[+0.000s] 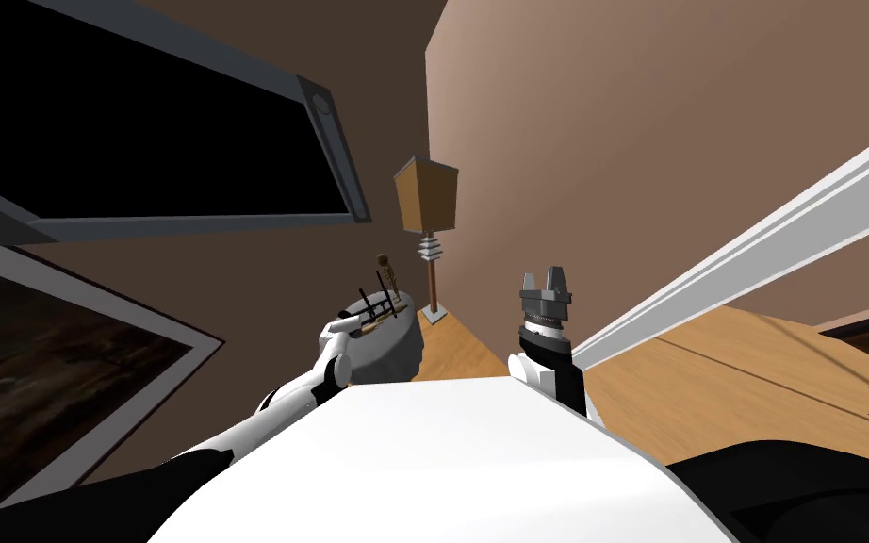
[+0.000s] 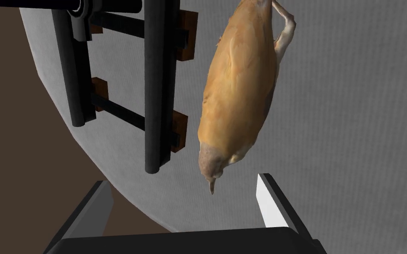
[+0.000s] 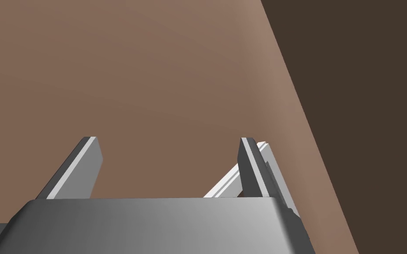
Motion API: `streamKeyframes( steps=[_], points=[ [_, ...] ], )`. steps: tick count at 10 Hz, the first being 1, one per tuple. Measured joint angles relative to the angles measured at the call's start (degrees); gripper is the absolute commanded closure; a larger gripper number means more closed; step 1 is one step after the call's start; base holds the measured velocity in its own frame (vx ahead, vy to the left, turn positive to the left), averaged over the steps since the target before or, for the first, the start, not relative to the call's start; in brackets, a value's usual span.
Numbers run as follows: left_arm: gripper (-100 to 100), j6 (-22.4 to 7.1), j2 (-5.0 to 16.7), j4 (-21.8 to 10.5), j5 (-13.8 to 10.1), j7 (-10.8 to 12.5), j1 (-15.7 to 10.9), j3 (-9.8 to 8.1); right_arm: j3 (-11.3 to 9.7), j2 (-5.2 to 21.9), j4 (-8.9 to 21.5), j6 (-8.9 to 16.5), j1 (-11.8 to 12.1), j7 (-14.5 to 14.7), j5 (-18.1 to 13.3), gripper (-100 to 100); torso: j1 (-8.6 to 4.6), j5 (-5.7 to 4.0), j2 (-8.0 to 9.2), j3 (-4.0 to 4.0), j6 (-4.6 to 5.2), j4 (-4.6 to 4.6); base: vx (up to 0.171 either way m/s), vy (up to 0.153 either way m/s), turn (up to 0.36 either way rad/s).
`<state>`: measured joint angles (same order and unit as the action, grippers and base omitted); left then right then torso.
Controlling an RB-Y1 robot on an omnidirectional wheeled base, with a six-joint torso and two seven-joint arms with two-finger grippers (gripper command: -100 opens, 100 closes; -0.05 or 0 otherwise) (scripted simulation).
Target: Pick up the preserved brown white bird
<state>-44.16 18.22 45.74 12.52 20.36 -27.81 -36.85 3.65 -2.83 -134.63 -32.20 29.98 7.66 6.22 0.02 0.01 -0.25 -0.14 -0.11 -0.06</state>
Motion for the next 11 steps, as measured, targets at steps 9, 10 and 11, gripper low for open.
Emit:
streamKeyframes(
  steps=[9,10,11],
  points=[
    [-100,-3.1,1.0,-7.8,0.5,1.7,-1.1,-1.6,0.0,0.0,0.0,0.0,0.0,0.0,0.0,0,0.06,0.01,0.06,0.04,-0.03,0.02,0.047,0.015,-0.036],
    [-100,-1.8,0.8,-8.4,0.2,1.8,-0.5,-1.23,0.0,0.0,0.0,0.0,0.0,0.0,0.0,0,0.12,0.02,-0.11,-0.06,-0.02,-0.02,0.016,-0.002,0.016],
    [100,-1.5,0.8,-8.5,0.2,1.8,-0.4,-1.19,0.0,0.0,0.0,0.0,0.0,0.0,0.0,0,0.0,0.0,0.06,0.03,-0.01,0.01,0.0,0.0,0.0]
  ],
)
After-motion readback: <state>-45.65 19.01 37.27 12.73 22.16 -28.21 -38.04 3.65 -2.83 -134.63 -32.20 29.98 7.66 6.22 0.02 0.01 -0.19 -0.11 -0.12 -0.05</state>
